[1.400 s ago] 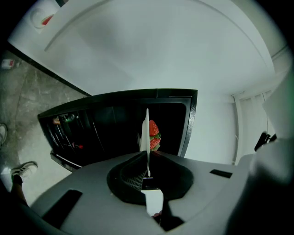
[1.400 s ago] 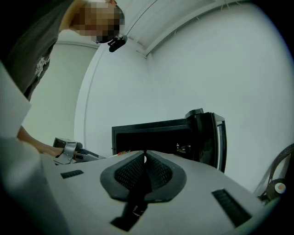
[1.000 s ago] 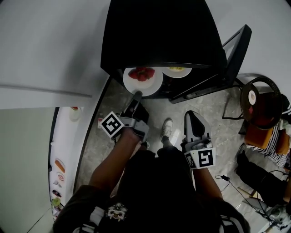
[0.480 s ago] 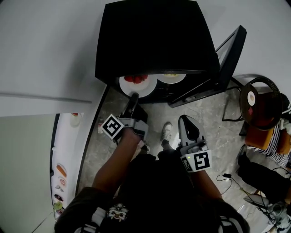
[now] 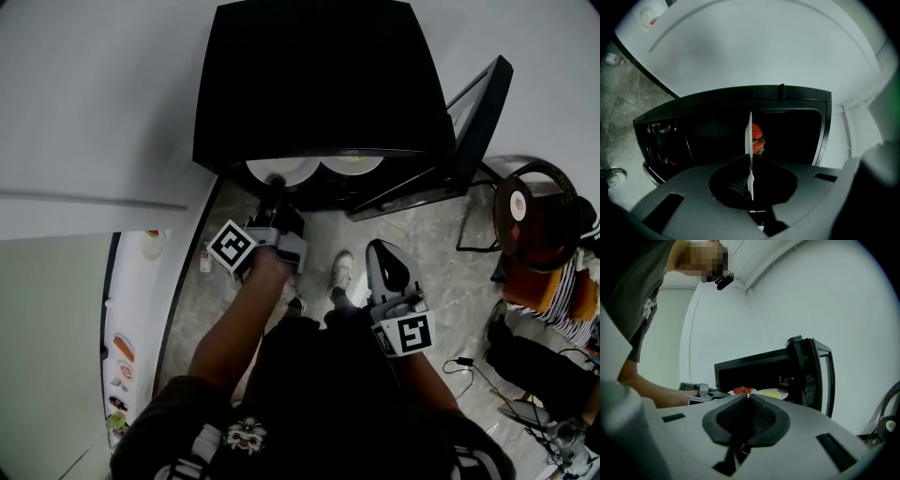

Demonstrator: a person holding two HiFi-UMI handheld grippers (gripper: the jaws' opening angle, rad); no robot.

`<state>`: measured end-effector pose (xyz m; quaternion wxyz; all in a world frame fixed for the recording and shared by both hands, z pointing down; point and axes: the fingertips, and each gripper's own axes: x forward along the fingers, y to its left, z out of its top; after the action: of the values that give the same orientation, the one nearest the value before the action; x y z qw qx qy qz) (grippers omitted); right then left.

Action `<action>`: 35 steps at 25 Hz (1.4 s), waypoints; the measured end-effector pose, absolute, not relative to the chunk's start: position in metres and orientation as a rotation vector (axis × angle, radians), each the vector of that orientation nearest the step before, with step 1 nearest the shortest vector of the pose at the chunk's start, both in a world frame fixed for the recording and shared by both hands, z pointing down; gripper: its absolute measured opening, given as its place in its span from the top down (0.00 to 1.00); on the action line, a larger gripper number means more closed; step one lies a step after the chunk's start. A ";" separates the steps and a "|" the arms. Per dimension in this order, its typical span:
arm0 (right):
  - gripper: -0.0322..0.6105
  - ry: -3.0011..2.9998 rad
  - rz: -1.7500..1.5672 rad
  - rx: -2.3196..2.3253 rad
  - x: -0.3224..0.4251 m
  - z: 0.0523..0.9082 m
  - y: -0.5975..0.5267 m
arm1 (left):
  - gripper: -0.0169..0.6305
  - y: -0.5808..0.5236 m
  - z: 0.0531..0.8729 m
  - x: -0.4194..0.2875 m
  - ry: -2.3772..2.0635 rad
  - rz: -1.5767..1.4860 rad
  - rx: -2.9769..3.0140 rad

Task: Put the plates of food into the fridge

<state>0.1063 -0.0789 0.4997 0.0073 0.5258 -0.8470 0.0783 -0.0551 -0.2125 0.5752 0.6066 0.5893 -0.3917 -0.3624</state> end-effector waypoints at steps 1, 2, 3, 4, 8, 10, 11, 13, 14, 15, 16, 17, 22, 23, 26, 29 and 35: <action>0.90 -2.650 0.246 1.640 0.105 0.500 -0.080 | 0.92 -0.215 0.576 -0.056 -0.909 -0.843 1.361; 0.90 -2.654 0.246 1.636 0.103 0.500 -0.081 | 0.92 -0.216 0.576 -0.057 -0.913 -0.849 1.362; 0.90 -2.660 0.242 1.633 0.102 0.499 -0.081 | 0.92 -0.217 0.576 -0.058 -0.917 -0.852 1.364; 0.90 -2.669 0.236 1.629 0.100 0.498 -0.081 | 0.92 -0.218 0.577 -0.059 -0.923 -0.852 1.368; 0.90 -2.686 0.226 1.614 0.097 0.494 -0.083 | 0.92 -0.225 0.573 -0.058 -0.932 -0.863 1.383; 0.90 -2.688 0.227 1.609 0.097 0.494 -0.084 | 0.92 -0.228 0.569 -0.059 -0.940 -0.888 1.386; 0.90 -2.688 0.221 1.604 0.097 0.494 -0.085 | 0.92 -0.229 0.568 -0.060 -0.948 -0.898 1.390; 0.90 -2.693 0.212 1.602 0.095 0.494 -0.085 | 0.91 -0.227 0.569 -0.063 -0.972 -0.898 1.408; 0.90 -2.699 0.212 1.603 0.094 0.494 -0.086 | 0.89 -0.225 0.569 -0.063 -0.984 -0.892 1.420; 0.90 -2.703 0.213 1.600 0.093 0.494 -0.086 | 0.86 -0.223 0.568 -0.063 -0.989 -0.886 1.434; 0.90 -2.704 0.214 1.594 0.092 0.494 -0.087 | 0.83 -0.220 0.565 -0.061 -0.989 -0.879 1.447; 0.90 -2.706 0.214 1.593 0.092 0.495 -0.089 | 0.81 -0.216 0.563 -0.058 -0.985 -0.871 1.457; 0.90 -2.714 0.201 1.596 0.086 0.493 -0.093 | 0.78 -0.189 0.569 -0.058 -1.038 -0.755 1.530; 0.90 -2.706 0.199 1.591 0.085 0.494 -0.093 | 0.78 -0.183 0.569 -0.060 -1.058 -0.720 1.556; 0.90 -2.706 0.204 1.602 0.083 0.491 -0.095 | 0.78 -0.167 0.554 -0.060 -1.099 -0.639 1.701; 0.90 -2.743 0.191 1.607 0.076 0.481 -0.094 | 0.78 -0.155 0.522 -0.054 -1.097 -0.627 1.903; 0.90 -2.735 0.182 1.611 0.059 0.476 -0.093 | 0.78 -0.132 0.478 -0.050 -1.174 -0.434 2.316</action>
<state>0.0590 -0.0933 0.4762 -0.0188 0.5066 -0.8601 0.0571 -0.0500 -0.1324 0.4778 0.2519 0.8514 -0.4316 -0.1595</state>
